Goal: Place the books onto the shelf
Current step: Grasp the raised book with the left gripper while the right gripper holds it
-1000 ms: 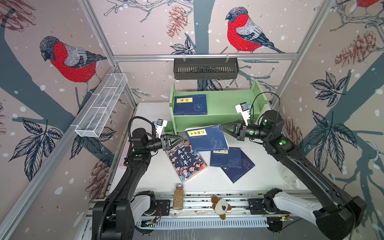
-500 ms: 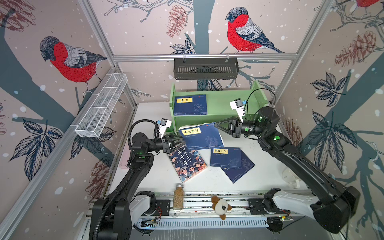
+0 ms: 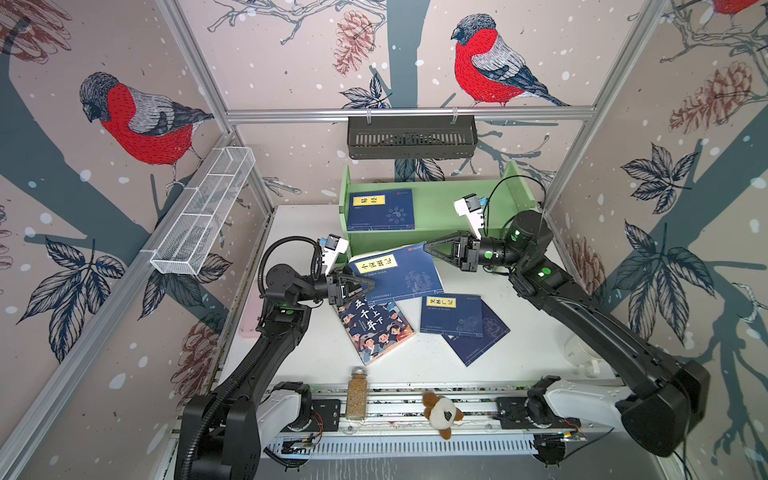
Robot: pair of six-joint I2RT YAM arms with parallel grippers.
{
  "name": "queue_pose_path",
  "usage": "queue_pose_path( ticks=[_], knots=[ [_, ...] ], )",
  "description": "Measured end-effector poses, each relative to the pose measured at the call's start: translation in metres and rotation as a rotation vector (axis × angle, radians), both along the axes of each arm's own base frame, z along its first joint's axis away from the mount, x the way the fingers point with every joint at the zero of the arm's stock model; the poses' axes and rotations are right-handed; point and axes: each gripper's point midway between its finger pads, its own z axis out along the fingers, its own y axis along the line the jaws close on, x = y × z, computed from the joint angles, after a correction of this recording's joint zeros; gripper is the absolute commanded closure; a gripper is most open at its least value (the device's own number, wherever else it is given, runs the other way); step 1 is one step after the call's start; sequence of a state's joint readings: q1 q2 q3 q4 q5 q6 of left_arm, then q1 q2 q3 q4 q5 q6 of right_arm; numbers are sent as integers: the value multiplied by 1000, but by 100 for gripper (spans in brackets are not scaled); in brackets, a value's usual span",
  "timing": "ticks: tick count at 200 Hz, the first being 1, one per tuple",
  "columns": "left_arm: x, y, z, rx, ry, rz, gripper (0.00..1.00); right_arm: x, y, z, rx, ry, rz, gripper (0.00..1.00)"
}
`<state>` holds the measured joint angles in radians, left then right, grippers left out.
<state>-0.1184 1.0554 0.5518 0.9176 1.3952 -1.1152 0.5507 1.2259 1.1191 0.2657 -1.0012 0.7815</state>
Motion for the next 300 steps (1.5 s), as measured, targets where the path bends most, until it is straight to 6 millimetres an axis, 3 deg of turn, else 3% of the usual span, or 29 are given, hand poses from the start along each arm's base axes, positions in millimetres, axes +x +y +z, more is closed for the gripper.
queue_pose_path(
  ticks=[74, 91, 103, 115, 136, 162, 229, 251, 277, 300],
  knots=[
    [-14, 0, 20, 7, -32, -36, 81, 4, 3, -3, 2, -1, 11, 100],
    [-14, 0, 23, 10, -37, -37, 92, 4, 3, -3, 2, 0, 9, 80],
    [-14, 0, 25, 12, -38, -41, 94, 6, 3, -3, 2, 2, 1, 62],
    [-14, 0, 28, 13, -35, -40, 94, 8, 1, -4, 0, 4, -7, 51],
    [-12, 0, 34, 13, -43, -35, 95, 14, -4, -11, -8, 14, -27, 45],
    [-8, -1, 44, 15, -71, -23, 96, 15, -9, -27, -22, 54, -47, 43],
    [9, -2, 48, 24, -60, 17, 95, -6, -11, -35, -16, 66, -20, 48],
    [10, -2, 51, 20, -58, 17, 95, -9, -8, -38, -20, 73, -9, 54],
    [11, -2, 52, 16, -46, 15, 95, -9, -5, -39, -18, 70, -1, 75],
    [10, -2, 52, 13, -48, 15, 90, -8, -3, -39, -13, 76, 3, 99]
  ],
)
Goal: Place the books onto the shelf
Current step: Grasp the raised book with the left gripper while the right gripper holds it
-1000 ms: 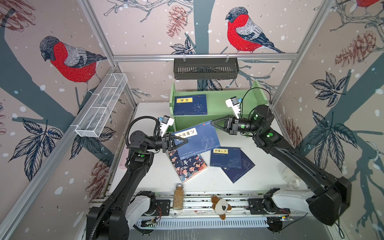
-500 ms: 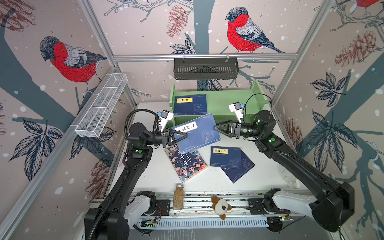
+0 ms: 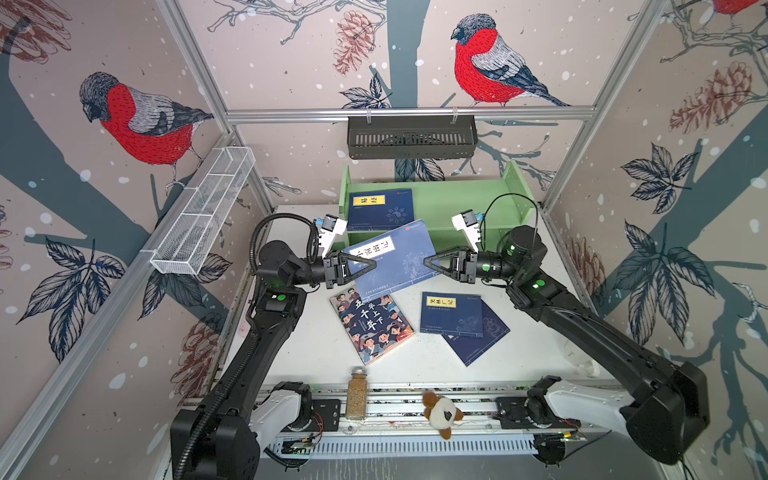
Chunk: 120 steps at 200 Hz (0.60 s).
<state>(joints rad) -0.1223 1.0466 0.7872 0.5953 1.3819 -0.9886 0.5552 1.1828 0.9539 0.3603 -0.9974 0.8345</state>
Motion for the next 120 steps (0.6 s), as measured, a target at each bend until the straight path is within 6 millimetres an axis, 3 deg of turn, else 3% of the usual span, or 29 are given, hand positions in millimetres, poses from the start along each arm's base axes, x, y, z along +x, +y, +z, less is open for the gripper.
queue_pose_path(
  ticks=[27, 42, 67, 120],
  knots=[
    [2, 1, 1, -6, -1, 23, 43, 3, 2, -2, 0, 7, -3, 100],
    [3, 2, 2, -8, -7, 34, 28, 4, 2, -1, 1, 6, -4, 100],
    [13, 13, 7, -8, -31, 114, 22, 9, -1, 6, 12, -5, -27, 100],
    [32, 29, 6, -5, -3, 237, 26, 24, -8, 18, 47, 8, -84, 100]
  ],
)
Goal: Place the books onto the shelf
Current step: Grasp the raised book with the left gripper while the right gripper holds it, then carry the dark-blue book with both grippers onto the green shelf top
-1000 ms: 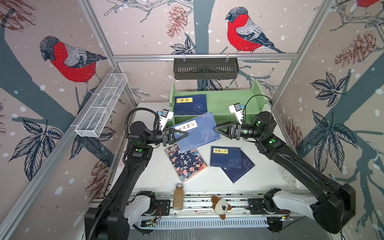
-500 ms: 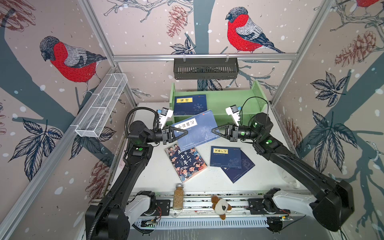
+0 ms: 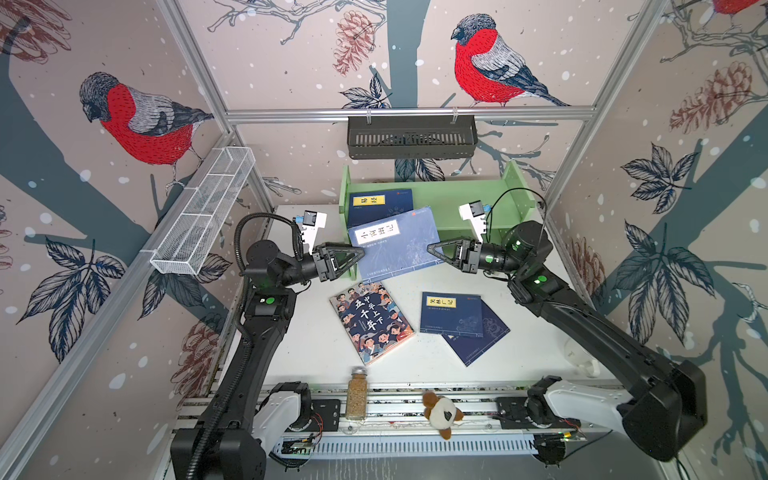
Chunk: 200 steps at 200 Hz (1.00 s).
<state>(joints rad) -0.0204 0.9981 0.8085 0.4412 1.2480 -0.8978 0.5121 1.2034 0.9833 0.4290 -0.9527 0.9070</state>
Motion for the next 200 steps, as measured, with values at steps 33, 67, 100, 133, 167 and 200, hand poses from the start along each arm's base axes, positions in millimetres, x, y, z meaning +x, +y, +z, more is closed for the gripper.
queue_pose_path(
  ticks=[33, 67, 100, 133, 167, 200],
  knots=[
    [4, 2, -1, -13, 20, 17, 27, 5, 0, 3, 25, 16, -4, 100],
    [7, 2, 0, -36, 49, 17, 35, 9, 3, 3, 42, 34, 1, 100],
    [8, 2, 4, -63, 59, 9, 56, 17, 7, -3, 42, 66, 2, 100],
    [9, 2, 8, -75, 58, 6, 66, 23, 11, -5, 41, 90, 3, 100],
    [10, 2, 7, -77, 66, 6, 81, 26, 16, -7, 39, 97, 9, 100],
    [13, 2, 8, -78, 70, 8, 94, 29, 18, -6, 40, 96, 10, 74]
  ],
)
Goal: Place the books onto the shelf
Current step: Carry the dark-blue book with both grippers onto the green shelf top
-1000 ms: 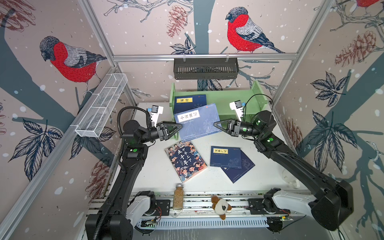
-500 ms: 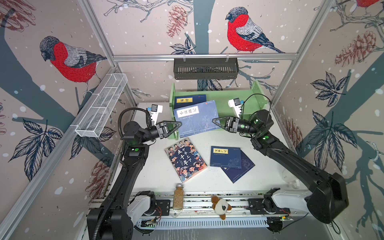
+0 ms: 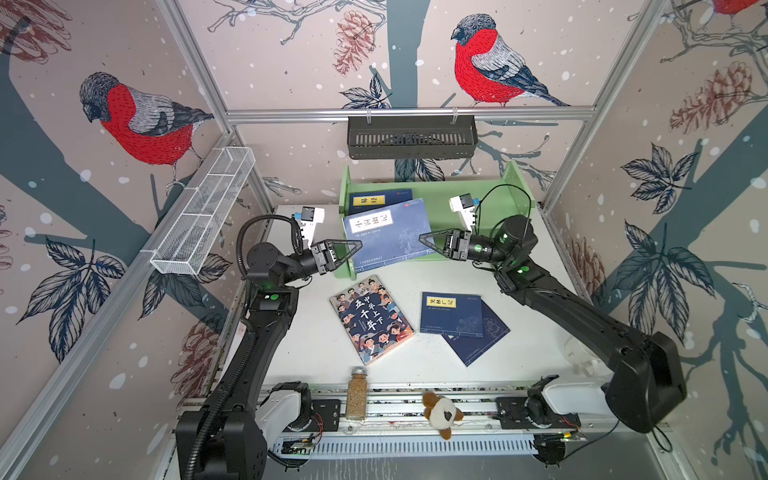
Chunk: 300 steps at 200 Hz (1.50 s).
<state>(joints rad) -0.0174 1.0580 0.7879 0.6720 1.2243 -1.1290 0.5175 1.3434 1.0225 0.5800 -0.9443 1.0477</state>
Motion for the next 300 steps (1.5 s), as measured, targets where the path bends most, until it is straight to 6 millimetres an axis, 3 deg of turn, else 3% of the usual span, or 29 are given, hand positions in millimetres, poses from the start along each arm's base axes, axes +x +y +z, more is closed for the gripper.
queue_pose_path(
  ticks=[12, 24, 44, 68, 81, 90, 105, 115, 157, 210, 300],
  knots=[
    [1, 0, 2, 2, 1, -1, 97, 1, 0, 0, -1, 3, -6, 72],
    [3, 0, 3, 9, -1, 0, 99, 4, -2, -2, -1, 4, -17, 79],
    [7, 0, 2, 14, 14, 2, 99, 8, -4, -10, -9, 26, -35, 83],
    [9, 0, -2, 20, 31, 3, 95, 8, -4, -13, -10, 37, -34, 99],
    [11, 0, -3, 21, 34, 4, 88, 10, -3, -14, -8, 49, -33, 100],
    [12, 0, -4, 22, 35, 5, 77, 11, -3, -16, -9, 54, -33, 100],
    [14, 1, -6, 25, 34, 13, 44, 12, -2, -16, -8, 53, -33, 100],
    [15, 2, -6, 24, 35, 18, 30, 14, -2, -14, -6, 53, -35, 100],
    [18, 14, 1, 39, -7, 78, 5, 31, -13, -4, 11, 56, -93, 100],
    [27, 37, 37, 187, -186, 303, 2, 60, -17, -1, 0, 97, -173, 100],
    [38, 52, 16, 312, -173, 428, 2, 106, -11, -18, -42, 201, -309, 100]
  ],
)
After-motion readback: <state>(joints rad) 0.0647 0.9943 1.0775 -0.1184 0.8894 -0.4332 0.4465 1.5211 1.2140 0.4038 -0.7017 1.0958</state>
